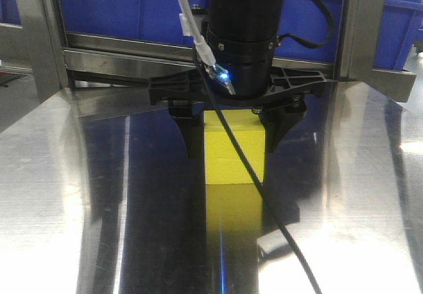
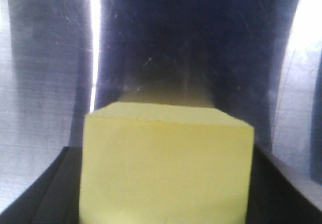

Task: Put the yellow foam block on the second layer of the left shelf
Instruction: 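Close the right gripper on the cube and lift it, then retract the right arm holding the cube away from the shelf, then drive the base away from the steel shelf carrying the cube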

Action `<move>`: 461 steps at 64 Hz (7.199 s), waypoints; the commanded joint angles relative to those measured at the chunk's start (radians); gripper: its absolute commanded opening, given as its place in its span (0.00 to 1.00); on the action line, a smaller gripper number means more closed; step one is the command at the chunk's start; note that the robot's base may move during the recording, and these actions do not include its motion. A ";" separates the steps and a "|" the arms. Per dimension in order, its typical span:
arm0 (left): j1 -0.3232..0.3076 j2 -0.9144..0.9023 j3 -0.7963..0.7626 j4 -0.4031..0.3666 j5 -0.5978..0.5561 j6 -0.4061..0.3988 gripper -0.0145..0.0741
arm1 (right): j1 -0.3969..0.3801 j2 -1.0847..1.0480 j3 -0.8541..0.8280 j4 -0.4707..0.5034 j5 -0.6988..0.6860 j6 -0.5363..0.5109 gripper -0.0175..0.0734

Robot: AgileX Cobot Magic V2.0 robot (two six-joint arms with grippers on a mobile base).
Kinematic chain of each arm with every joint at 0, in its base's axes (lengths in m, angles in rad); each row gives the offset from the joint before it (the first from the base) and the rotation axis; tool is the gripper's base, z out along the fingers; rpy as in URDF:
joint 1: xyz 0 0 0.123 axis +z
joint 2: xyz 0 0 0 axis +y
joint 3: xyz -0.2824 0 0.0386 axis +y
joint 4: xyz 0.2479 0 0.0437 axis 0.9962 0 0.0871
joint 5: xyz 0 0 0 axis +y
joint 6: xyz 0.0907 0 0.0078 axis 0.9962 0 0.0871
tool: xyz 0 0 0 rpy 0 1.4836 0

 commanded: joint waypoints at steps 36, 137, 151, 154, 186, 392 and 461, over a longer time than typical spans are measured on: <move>-0.003 0.004 0.026 -0.007 -0.083 -0.004 0.32 | -0.108 -0.159 -0.020 -0.014 -0.054 -0.112 0.58; -0.003 0.004 0.026 -0.007 -0.083 -0.004 0.32 | -0.578 -1.696 0.873 -0.037 -0.380 -0.513 0.58; -0.003 0.004 0.026 -0.007 -0.083 -0.004 0.32 | -0.578 -1.704 0.873 -0.037 -0.380 -0.513 0.58; -0.003 0.004 0.026 -0.007 -0.083 -0.004 0.32 | -0.578 -1.704 0.873 -0.037 -0.379 -0.513 0.58; -0.003 0.004 0.026 -0.007 -0.083 -0.004 0.32 | -0.578 -1.704 0.873 -0.037 -0.379 -0.513 0.58; -0.003 0.004 0.026 -0.007 -0.083 -0.004 0.32 | -0.578 -1.704 0.873 -0.037 -0.377 -0.513 0.58; -0.003 0.004 0.026 -0.007 -0.083 -0.004 0.32 | -0.578 -1.704 0.873 -0.037 -0.377 -0.513 0.58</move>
